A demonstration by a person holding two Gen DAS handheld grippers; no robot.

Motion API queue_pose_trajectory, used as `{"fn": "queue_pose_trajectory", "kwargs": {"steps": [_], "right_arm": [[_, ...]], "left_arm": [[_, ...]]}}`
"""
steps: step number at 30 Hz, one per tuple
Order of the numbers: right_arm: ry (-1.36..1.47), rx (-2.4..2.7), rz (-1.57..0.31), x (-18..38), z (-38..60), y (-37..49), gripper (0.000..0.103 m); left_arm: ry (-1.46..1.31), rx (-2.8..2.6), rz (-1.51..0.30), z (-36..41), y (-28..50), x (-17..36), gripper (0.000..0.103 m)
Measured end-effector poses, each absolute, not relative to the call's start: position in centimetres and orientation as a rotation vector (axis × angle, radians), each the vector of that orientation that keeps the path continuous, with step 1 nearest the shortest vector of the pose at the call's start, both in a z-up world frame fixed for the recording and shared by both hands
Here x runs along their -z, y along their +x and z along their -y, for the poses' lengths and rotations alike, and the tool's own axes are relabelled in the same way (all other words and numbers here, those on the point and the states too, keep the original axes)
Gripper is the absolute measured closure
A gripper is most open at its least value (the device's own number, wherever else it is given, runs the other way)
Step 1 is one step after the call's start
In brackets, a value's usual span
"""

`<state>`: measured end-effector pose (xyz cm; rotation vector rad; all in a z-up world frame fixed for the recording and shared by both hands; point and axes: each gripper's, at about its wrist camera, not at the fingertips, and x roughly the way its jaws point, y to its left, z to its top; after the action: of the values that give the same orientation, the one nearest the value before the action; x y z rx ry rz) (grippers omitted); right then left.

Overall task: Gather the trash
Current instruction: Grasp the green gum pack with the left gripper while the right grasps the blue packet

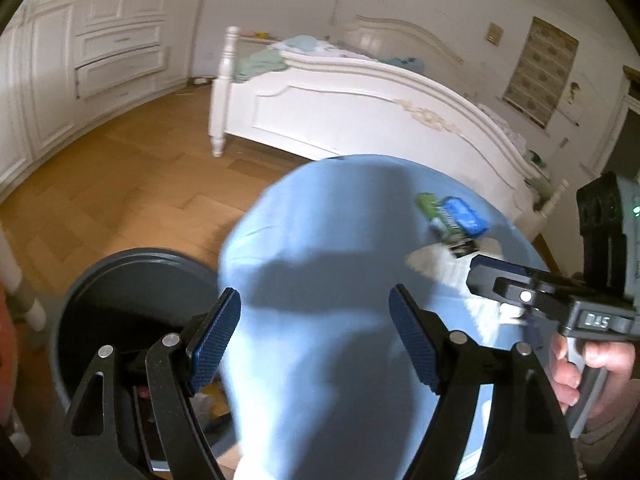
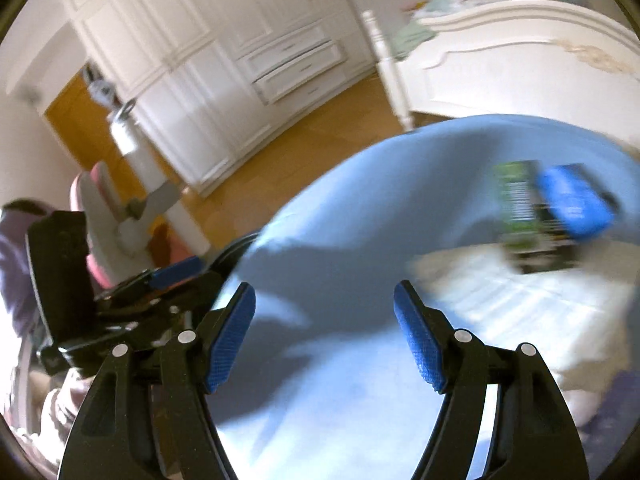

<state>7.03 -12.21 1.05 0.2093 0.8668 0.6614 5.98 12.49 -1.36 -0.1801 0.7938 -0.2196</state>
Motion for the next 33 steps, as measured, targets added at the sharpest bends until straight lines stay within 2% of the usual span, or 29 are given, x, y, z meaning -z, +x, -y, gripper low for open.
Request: {"fn": "queue_pose_trajectory", "kwargs": {"steps": [11,23,27,29,31,33], "right_arm": [[0.160,-0.468,-0.811,-0.6,23.4,11.6,0.031],[0.010,-0.428,-0.811,1.5,23.5,16.2,0.038],[0.016,-0.445,-0.821,1.7,22.6,17.5,0.039],[0.019,-0.455,-0.828,1.9,22.2,18.1,0.039],[0.015,-0.461,-0.835,2.1,21.8,18.6,0.039],[0.008,-0.471,-0.849,2.4,21.1,19.2,0.039]], "left_arm": [[-0.102,0.380,-0.854,-1.7,12.1,1.3,0.027],[-0.079,0.394,-0.964,3.3,19.4,4.3,0.029],[-0.050,0.371,-0.987,3.9,20.7,5.3,0.053],[-0.081,0.374,-0.992,3.5,21.0,5.7,0.058],[-0.072,0.357,-0.987,3.3,20.9,5.8,0.069],[-0.070,0.361,-0.977,3.0,20.8,5.9,0.070]]}}
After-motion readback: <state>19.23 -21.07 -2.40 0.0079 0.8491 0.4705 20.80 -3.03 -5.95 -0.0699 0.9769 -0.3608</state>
